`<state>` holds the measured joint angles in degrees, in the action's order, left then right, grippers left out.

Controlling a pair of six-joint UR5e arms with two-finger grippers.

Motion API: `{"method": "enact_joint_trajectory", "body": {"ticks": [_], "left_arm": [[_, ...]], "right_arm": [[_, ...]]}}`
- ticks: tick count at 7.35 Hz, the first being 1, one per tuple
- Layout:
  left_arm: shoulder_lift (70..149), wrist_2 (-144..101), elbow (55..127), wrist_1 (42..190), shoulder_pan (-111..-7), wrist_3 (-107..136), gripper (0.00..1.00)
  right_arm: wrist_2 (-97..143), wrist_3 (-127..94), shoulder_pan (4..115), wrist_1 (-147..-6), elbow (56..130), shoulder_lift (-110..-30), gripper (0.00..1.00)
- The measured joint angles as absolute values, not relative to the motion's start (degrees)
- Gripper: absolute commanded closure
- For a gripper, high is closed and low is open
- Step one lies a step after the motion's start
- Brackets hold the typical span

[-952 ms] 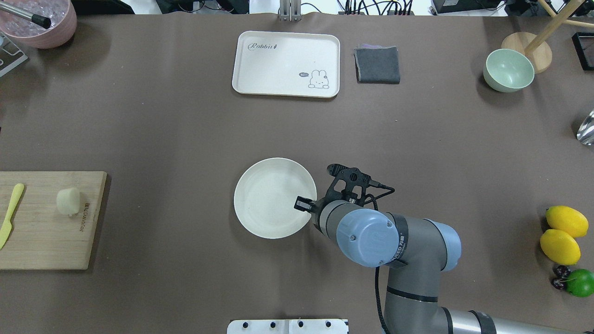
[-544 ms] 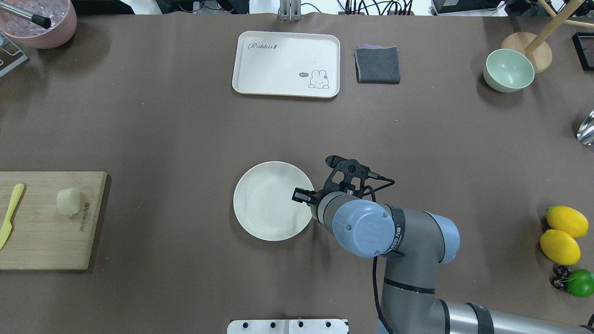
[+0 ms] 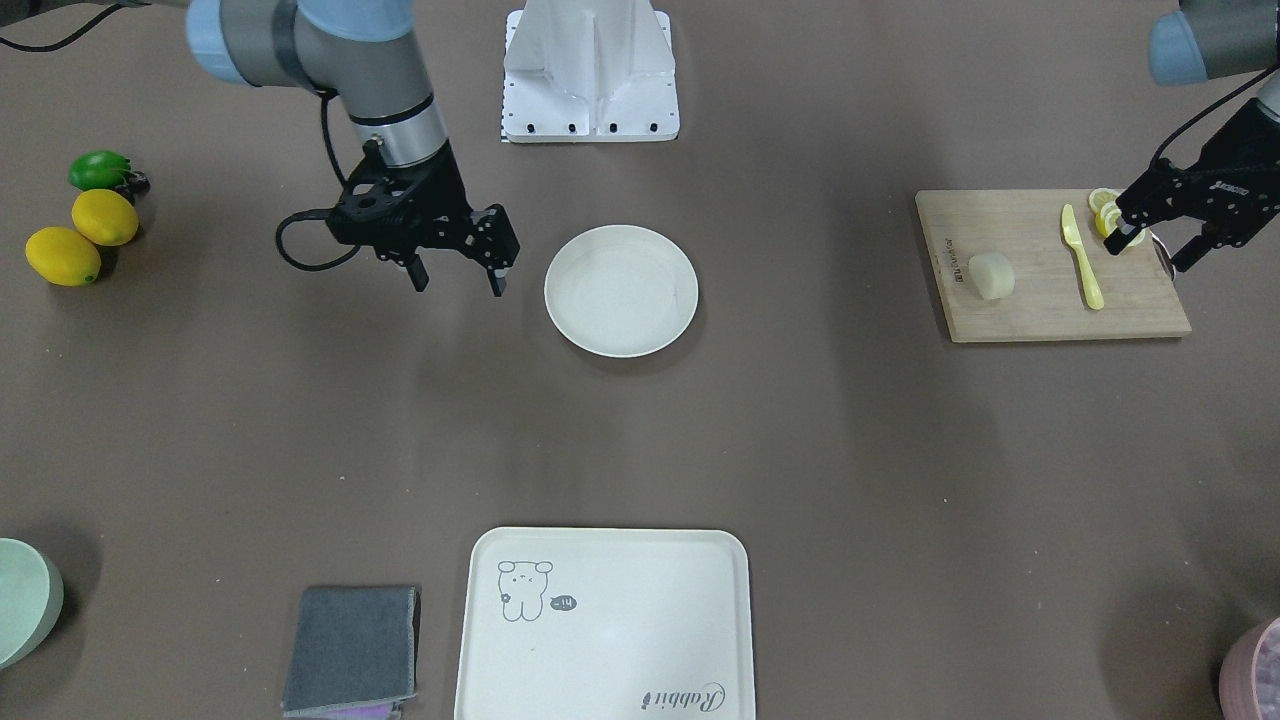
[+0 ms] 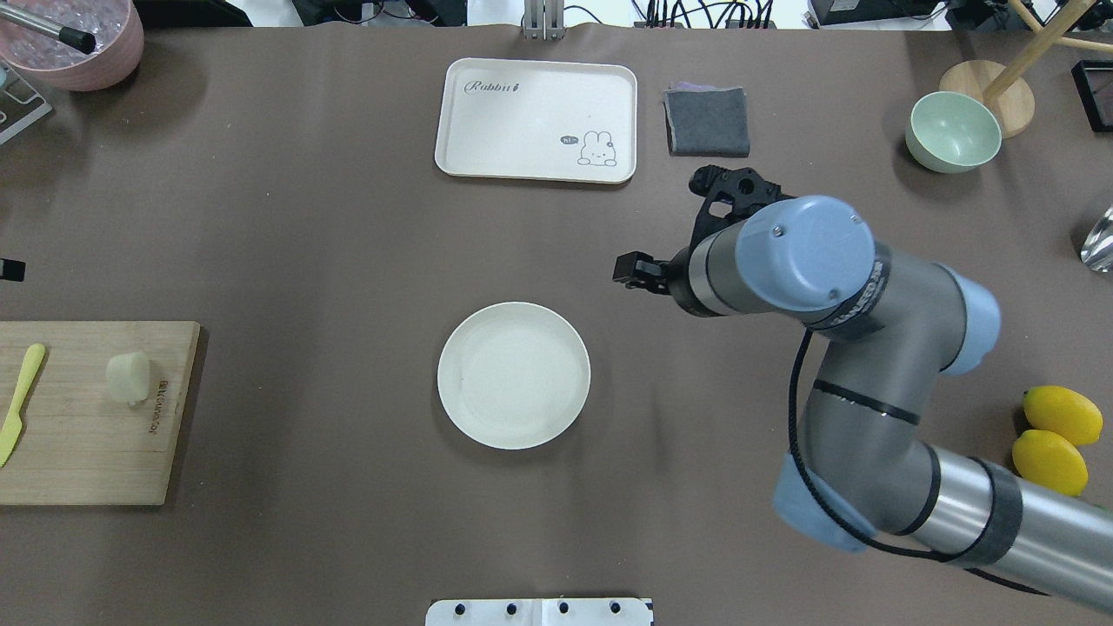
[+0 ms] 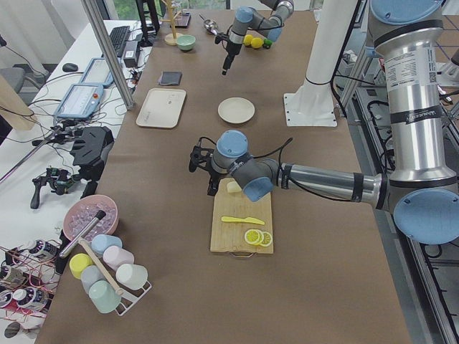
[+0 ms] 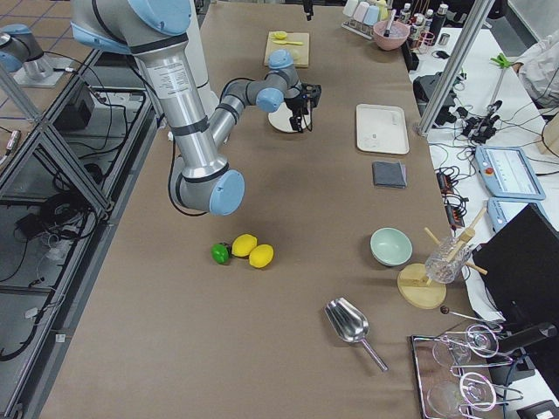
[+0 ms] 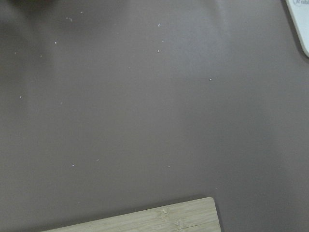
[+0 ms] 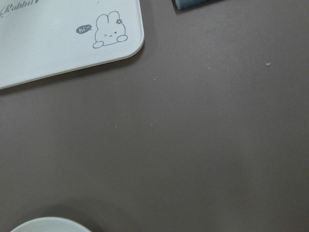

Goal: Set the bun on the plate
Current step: 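Withdraw the right arm while the left gripper reaches to the pale bun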

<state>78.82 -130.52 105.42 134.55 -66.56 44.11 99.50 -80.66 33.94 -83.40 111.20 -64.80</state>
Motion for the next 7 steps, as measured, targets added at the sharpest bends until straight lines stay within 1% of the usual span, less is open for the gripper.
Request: {"method": "enact_joint_trajectory", "body": {"ticks": [2, 4, 5, 6, 7], "left_arm": [[77.9, -125.42, 105.57, 134.86, -59.4, 50.37, 0.03], [77.45, -116.6, 105.57, 135.69, -49.63, 57.73, 0.03], [77.42, -112.95, 105.49, 135.81, -45.62, 60.39, 0.06], [77.38, -110.29, 105.25, 135.85, -42.79, 61.94, 0.14], [77.36, -108.53, 104.74, 135.87, -41.17, 62.6, 0.28]], "right_arm": [[108.59, -70.36, 42.71, -83.81, 113.57, -69.14, 0.0], [115.02, -59.69, 49.54, -83.66, 114.61, -73.43, 0.0], [117.19, -55.12, 52.17, -83.52, 115.25, -75.73, 0.0], [118.64, -52.28, 54.03, -83.4, 115.59, -77.26, 0.0], [119.33, -50.95, 54.98, -83.35, 115.68, -77.95, 0.0]]}}
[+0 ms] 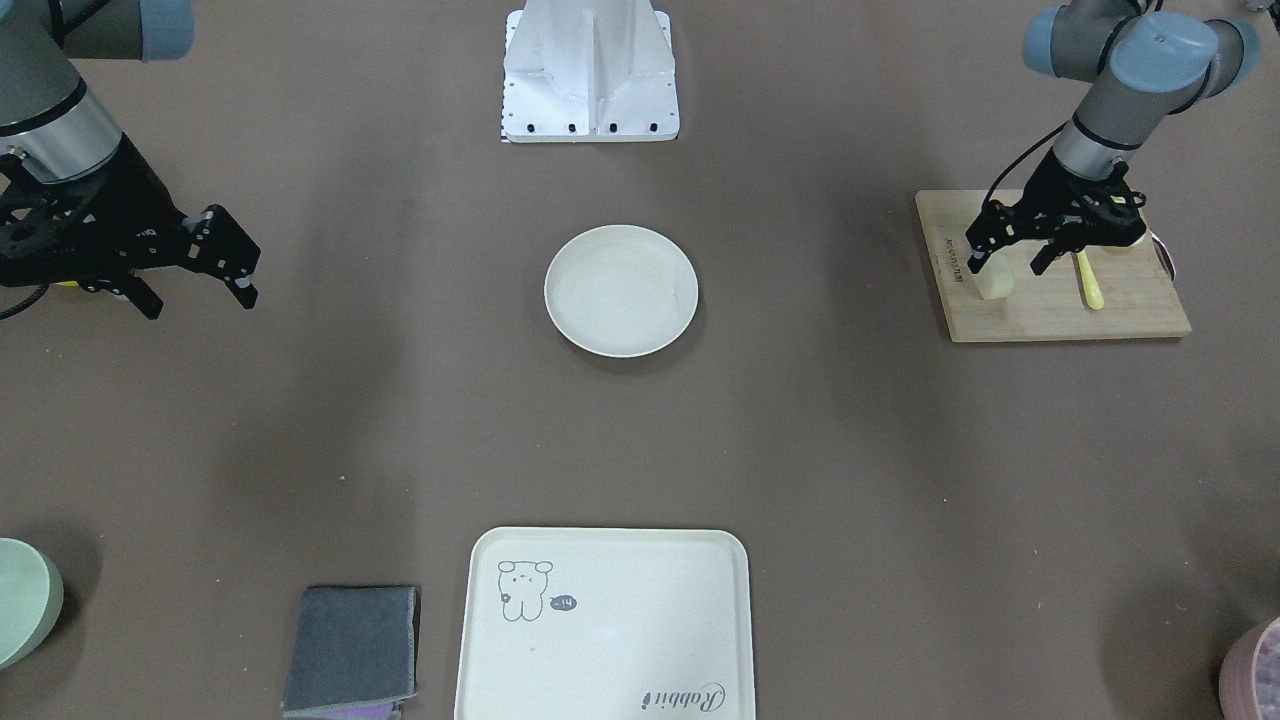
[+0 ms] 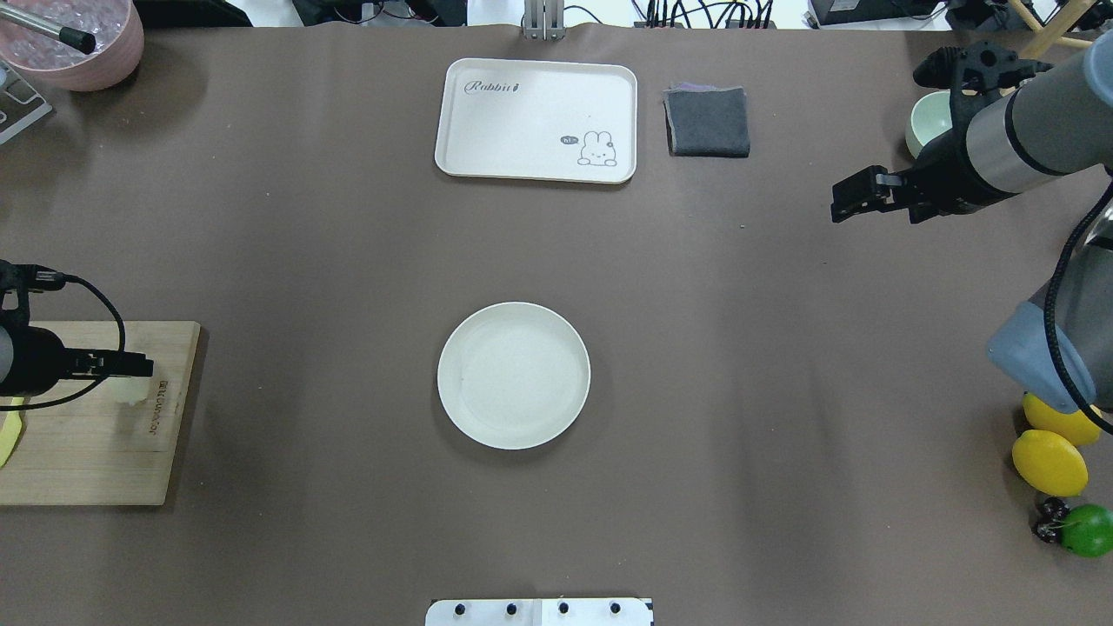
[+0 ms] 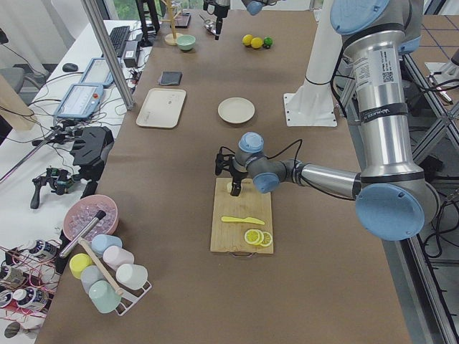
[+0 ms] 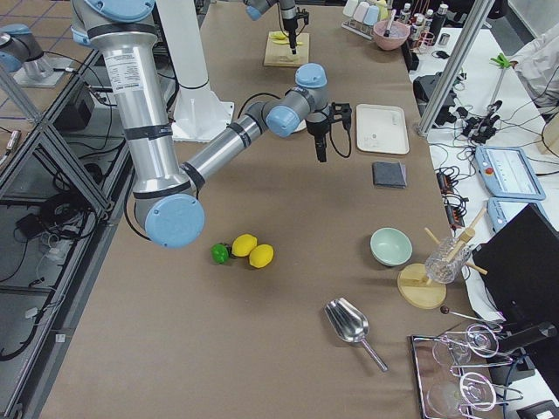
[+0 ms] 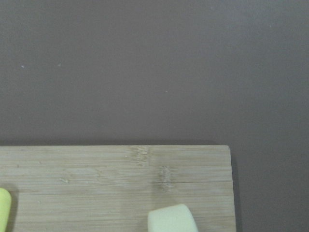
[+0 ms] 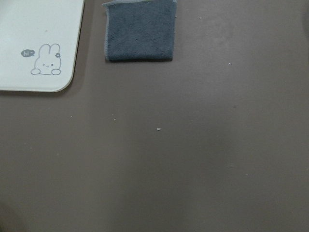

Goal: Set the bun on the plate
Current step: 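Withdraw the right arm while the left gripper reaches to the pale bun, then grasp the pale bun on the cutting board with the left gripper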

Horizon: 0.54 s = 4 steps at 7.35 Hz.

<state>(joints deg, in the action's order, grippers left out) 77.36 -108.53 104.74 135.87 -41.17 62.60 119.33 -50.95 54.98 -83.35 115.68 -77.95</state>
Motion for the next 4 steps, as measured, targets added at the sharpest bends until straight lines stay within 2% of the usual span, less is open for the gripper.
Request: {"method": "enact_joint_trajectory", "body": {"ticks": [1, 2, 3, 4], "left_arm": [[77.35, -107.21, 104.23, 135.87, -40.26, 62.77, 0.5], [77.35, -105.91, 103.93, 135.88, -39.43, 62.8, 0.63], [77.35, -105.11, 103.85, 135.88, -38.84, 62.78, 0.74], [77.34, -104.82, 103.98, 135.88, -38.56, 62.74, 0.76]], "right_arm": [[119.58, -50.44, 55.31, -83.33, 115.69, -78.2, 0.0], [119.66, -50.29, 55.43, -83.32, 115.76, -78.27, 0.0], [119.69, -50.27, 55.49, -83.32, 115.8, -78.29, 0.0], [119.7, -50.27, 55.56, -83.3, 115.85, -78.33, 0.0]]}}
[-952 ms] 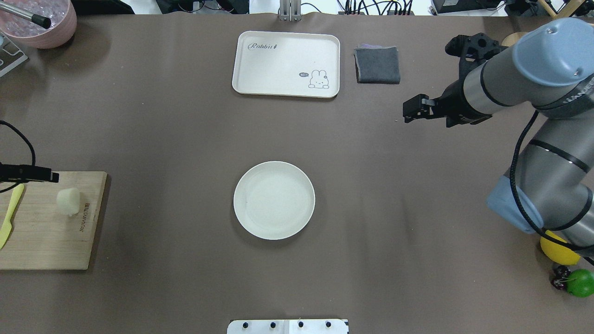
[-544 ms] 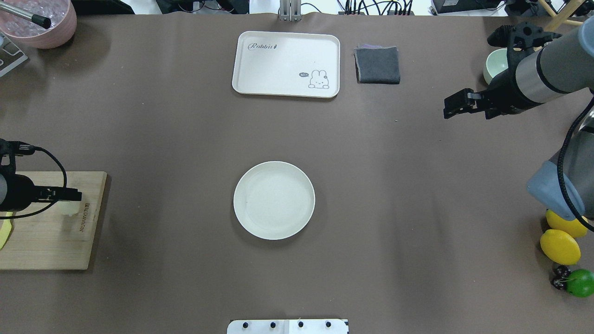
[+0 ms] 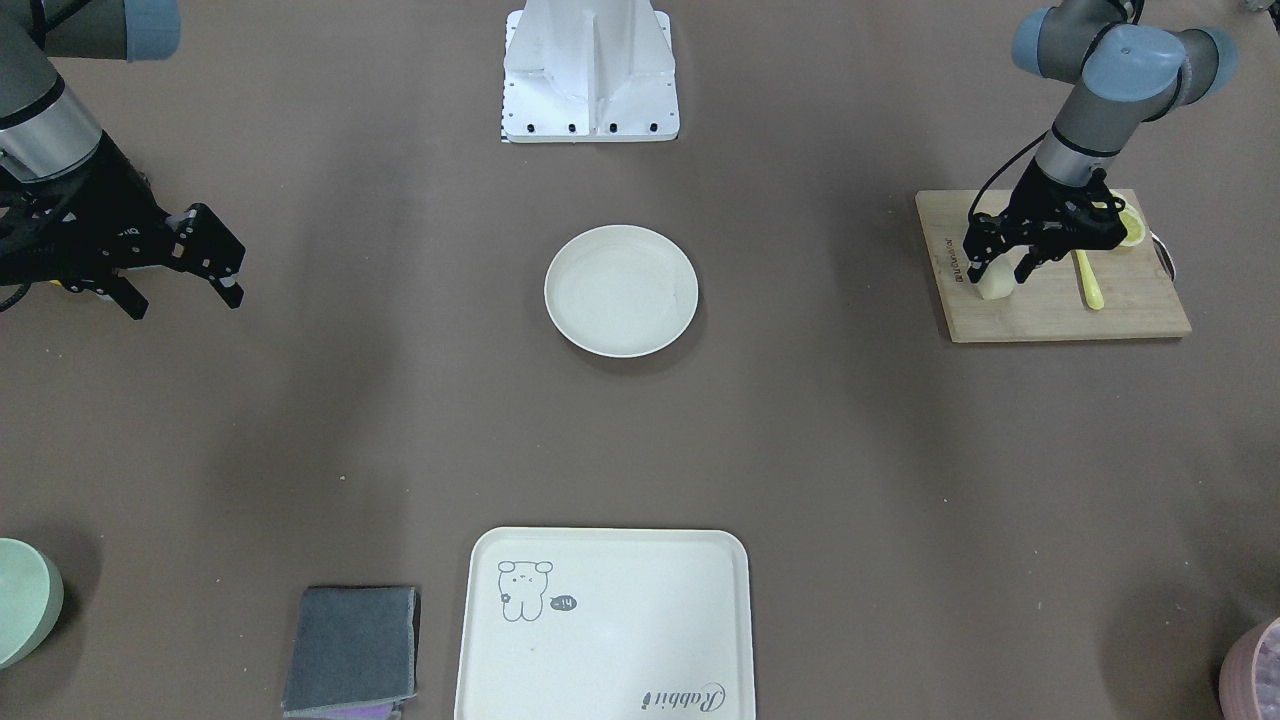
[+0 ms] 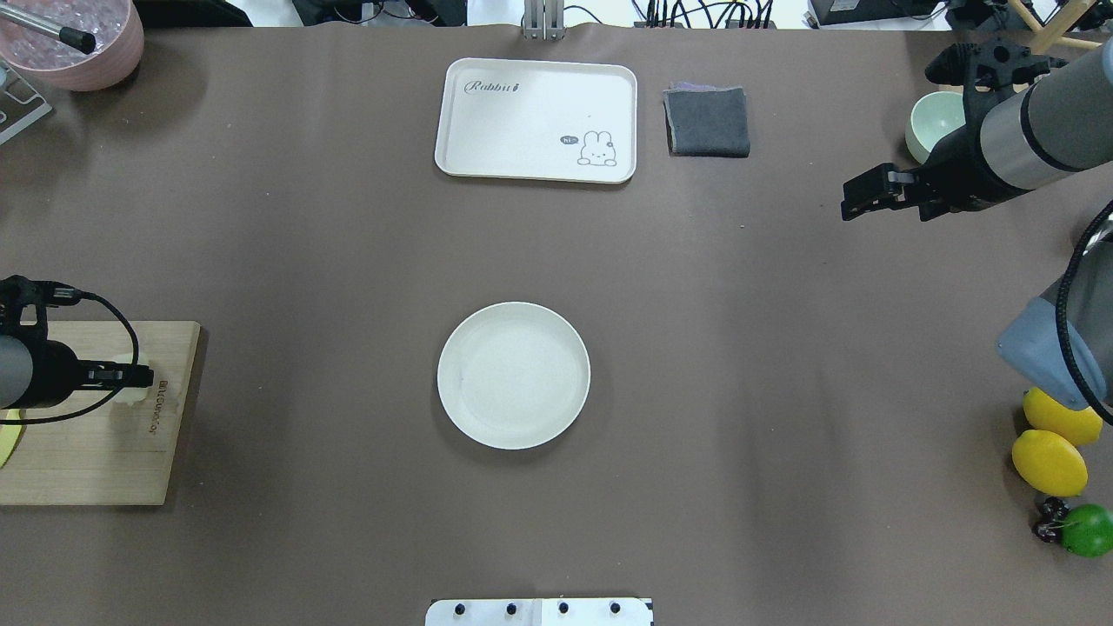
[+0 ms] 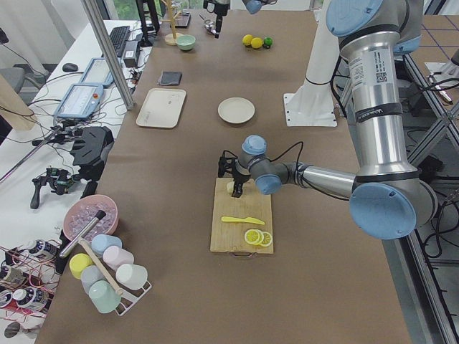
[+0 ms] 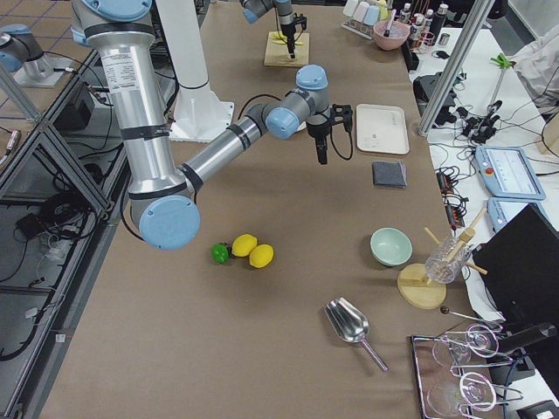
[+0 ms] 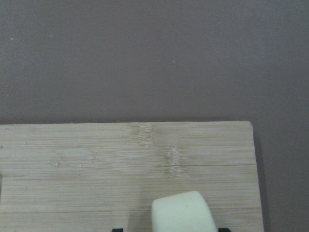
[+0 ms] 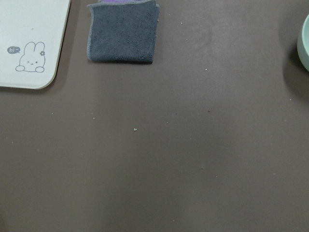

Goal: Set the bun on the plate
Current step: 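Grasp the pale bun on the cutting board with the left gripper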

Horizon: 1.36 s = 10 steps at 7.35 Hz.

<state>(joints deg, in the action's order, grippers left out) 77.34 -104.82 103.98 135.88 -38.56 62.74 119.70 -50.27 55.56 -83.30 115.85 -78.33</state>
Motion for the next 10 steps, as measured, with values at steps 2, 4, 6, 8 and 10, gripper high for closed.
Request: {"method": "enact_joint_trajectory", "body": {"ticks": [2, 4, 6, 8, 10], "left_arm": [[77.34, -104.96, 106.06, 135.88, -38.76, 62.79, 0.78], [78.58, -105.33, 108.96, 135.78, -39.28, 63.02, 0.77], [86.34, -105.23, 108.44, 134.84, -38.72, 68.08, 0.76], [97.91, -103.23, 106.95, 130.22, -34.38, 75.98, 0.76], [109.95, -96.03, 104.63, 121.78, -26.86, 82.55, 0.75]], "right_arm": [[119.73, -50.26, 55.96, -83.24, 116.07, -78.59, 0.0], [119.78, -50.2, 56.66, -83.23, 116.76, -79.64, 0.0], [119.79, -49.59, 57.5, -83.15, 118.16, -82.37, 0.0], [120.31, -44.19, 59.68, -83.01, 119.32, -87.44, 0.0], [124.28, -34.52, 64.5, -82.97, 119.11, -92.48, 0.0]]}}
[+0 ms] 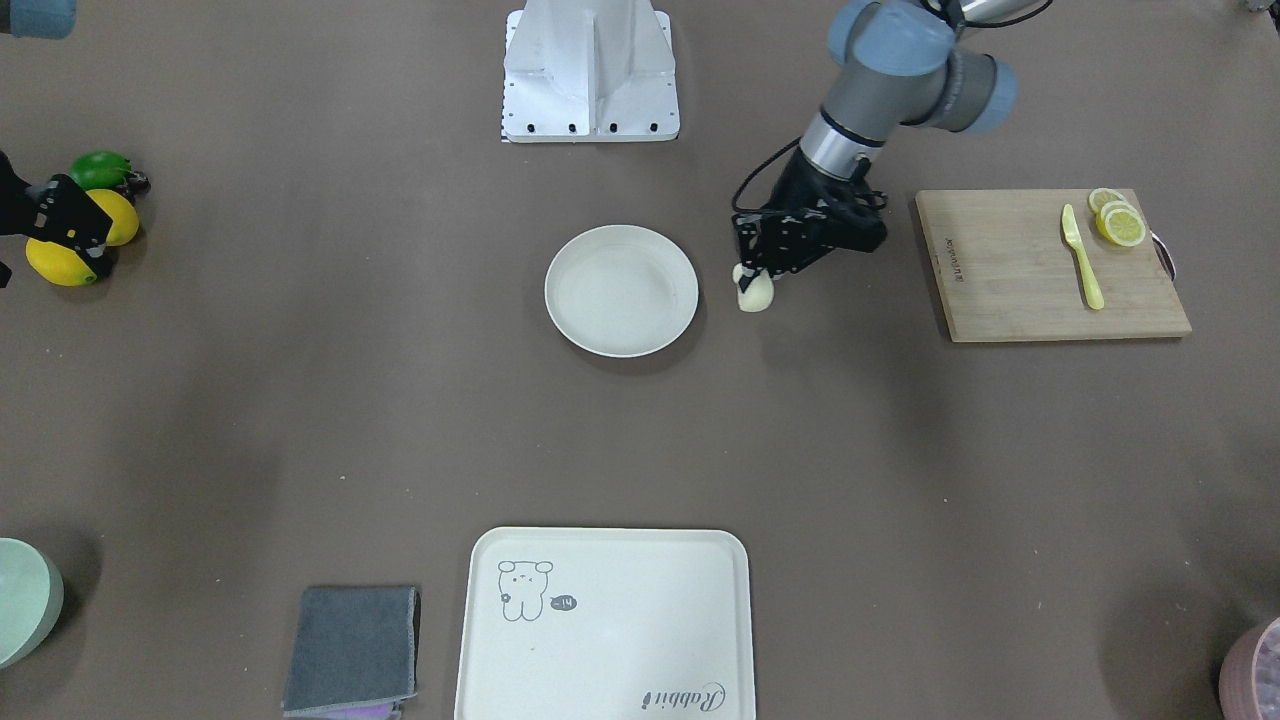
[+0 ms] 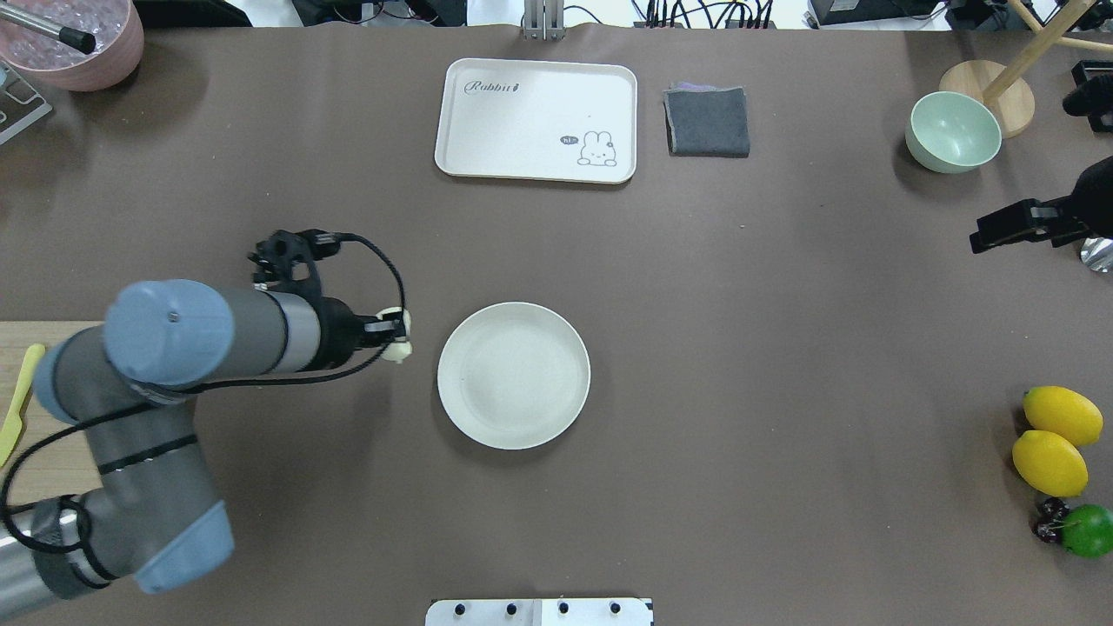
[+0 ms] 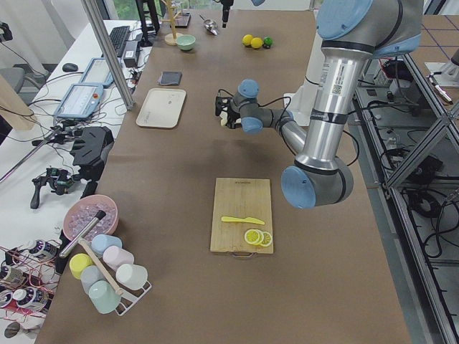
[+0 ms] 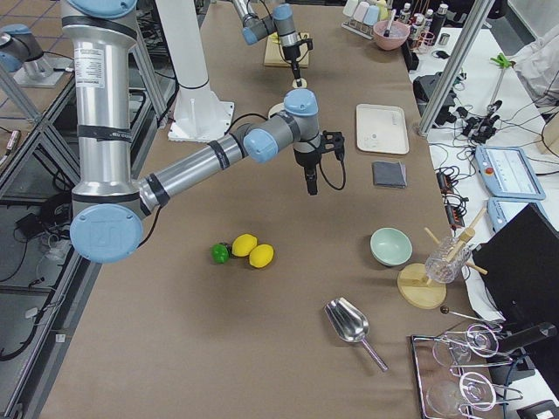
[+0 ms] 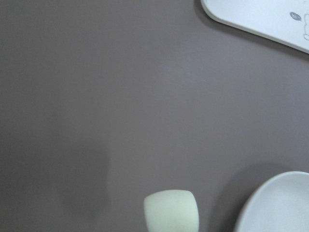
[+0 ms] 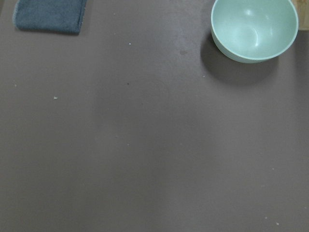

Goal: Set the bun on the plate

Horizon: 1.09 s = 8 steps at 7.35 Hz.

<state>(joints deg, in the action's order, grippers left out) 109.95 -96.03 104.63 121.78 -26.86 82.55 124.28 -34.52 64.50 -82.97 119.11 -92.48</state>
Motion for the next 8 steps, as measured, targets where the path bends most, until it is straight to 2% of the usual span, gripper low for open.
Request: {"method": "enact_joint_trajectory", "body": {"ticks": [2, 3, 5, 8], "left_arm": [[118.93, -90.75, 99.28, 118.09, -21.5, 86.76, 0.67], [120.69, -89.81, 97.93, 117.7, -20.05, 87.44, 0.48], [121.86, -89.36, 96.89, 117.53, -19.18, 87.68, 0.04], [121.97, -87.83, 97.11, 117.49, -19.08, 87.46, 0.03]], "right_arm": [[128.09, -23.72, 69.72, -82.93, 118.11, -97.17, 0.0], [130.1, -18.66, 72.06, -82.94, 117.36, -99.17, 0.0], [134.01, -12.45, 75.73, -82.96, 115.24, -101.92, 0.0], [135.21, -10.75, 77.84, -82.89, 114.39, -103.25, 0.0]]}}
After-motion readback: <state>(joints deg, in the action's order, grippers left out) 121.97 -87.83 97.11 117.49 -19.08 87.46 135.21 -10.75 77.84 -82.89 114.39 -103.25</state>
